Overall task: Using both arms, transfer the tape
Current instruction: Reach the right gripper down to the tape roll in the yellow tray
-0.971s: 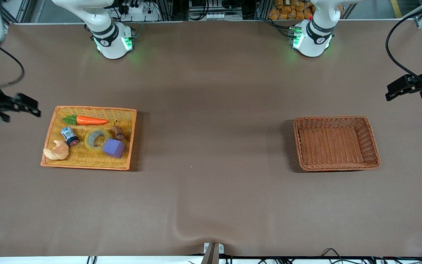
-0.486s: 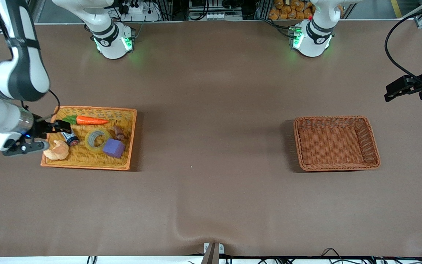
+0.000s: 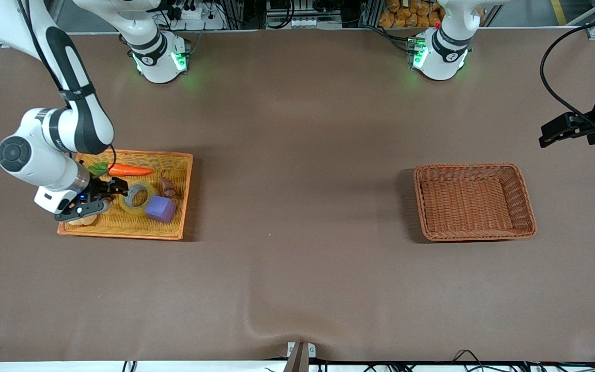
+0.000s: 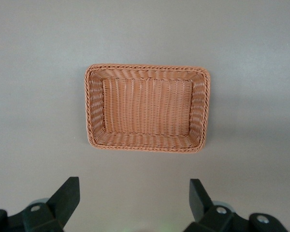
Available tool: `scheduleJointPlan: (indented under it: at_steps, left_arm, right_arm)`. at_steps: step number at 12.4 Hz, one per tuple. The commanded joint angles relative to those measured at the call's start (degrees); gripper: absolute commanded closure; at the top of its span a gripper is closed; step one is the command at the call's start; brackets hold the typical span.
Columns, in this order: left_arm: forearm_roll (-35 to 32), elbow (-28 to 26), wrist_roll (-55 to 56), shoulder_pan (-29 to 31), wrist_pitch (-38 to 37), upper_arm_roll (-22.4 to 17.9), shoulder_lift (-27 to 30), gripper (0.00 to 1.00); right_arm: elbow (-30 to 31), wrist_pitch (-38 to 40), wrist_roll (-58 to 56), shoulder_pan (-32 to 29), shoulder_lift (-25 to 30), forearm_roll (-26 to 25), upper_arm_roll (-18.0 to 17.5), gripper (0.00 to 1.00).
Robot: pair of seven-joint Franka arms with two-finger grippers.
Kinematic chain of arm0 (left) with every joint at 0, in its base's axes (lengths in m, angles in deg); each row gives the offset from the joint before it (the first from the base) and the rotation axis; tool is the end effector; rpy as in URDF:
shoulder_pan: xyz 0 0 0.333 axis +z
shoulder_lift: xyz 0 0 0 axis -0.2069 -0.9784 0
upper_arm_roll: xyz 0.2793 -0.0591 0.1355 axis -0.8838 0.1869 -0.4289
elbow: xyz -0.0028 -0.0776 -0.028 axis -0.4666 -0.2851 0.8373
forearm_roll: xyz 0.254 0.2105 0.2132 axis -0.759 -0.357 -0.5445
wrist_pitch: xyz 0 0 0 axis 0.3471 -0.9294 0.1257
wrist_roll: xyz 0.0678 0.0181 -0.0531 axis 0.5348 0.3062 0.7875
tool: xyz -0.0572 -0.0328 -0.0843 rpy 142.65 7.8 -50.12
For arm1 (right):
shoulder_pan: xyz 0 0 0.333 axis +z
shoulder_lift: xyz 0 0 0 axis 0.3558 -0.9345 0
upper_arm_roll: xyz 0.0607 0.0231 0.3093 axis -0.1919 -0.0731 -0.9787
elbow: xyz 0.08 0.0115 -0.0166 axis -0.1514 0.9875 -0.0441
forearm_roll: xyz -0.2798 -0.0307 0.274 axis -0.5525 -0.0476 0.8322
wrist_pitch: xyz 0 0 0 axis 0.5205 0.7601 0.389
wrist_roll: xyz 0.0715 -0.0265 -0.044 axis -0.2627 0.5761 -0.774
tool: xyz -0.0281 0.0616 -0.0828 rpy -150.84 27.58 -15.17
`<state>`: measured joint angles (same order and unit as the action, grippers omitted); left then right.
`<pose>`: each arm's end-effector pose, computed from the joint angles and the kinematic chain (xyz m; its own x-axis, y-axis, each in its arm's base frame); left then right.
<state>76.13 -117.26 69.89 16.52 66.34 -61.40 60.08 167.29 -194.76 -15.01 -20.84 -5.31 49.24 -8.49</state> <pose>0.5712 -0.0132 0.6216 0.9977 0.0446 -0.0511 0.0433 -0.9987 -0.0274 0.5668 -0.0384 0.2627 0.9587 0.2797 -0.0508 0.2801 -0.9600 0.0012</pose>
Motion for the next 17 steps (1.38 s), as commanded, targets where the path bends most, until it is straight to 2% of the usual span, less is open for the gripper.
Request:
scheduleJointPlan:
  at_steps: [1, 4, 6, 10, 12, 13, 14, 15, 17]
  left_arm:
    - [-0.9, 1.6, -0.3, -0.4, -0.6, 0.4, -0.8, 0.0]
    - [-0.9, 1.5, -0.1, -0.4, -0.6, 0.6, -0.8, 0.0]
    - [-1.2, 1.4, 0.1, -0.6, -0.6, 0.8, -0.8, 0.0]
    - [-1.3, 1.3, 0.2, -0.9, -0.6, 0.8, -0.8, 0.0]
    - [-1.4, 1.3, 0.1, -1.0, -0.6, 0.8, -0.7, 0.0]
    - [-1.3, 1.2, 0.1, -0.9, -0.6, 0.8, -0.8, 0.0]
    - [-1.3, 1.1, 0.2, -0.9, -0.7, 0.8, -0.7, 0.0]
    - [-1.3, 1.3, 0.0, -0.7, -0.6, 0.7, -0.7, 0.0]
    - [-1.3, 1.4, 0.0, -0.9, -0.6, 0.7, -0.7, 0.0]
  right_arm:
    - [-0.2, -3.1, -0.6, -0.3, -3.3, -0.7, -0.3, 0.0]
    - [-0.2, -3.3, -1.1, -0.4, -4.6, -0.7, -0.4, 0.02]
    - [-0.2, -3.4, -1.1, -0.1, -5.4, -0.7, -0.4, 0.18]
    - [-0.2, -3.2, -1.2, 1.6, -6.8, -0.7, -0.4, 0.41]
    - [-0.2, -3.1, -1.3, 1.4, -7.4, -0.7, -0.4, 0.61]
    - [-0.5, -1.8, -1.9, 1.4, -6.8, -0.7, -0.4, 0.81]
    - [-1.4, 2.1, -3.8, 1.4, -5.5, -0.7, -0.3, 0.92]
    - [-3.5, 5.8, -6.5, 1.0, -5.2, -0.7, -0.2, 1.0]
    - [-6.9, 11.5, -10.2, 0.6, -2.8, -0.7, 0.0, 1.0]
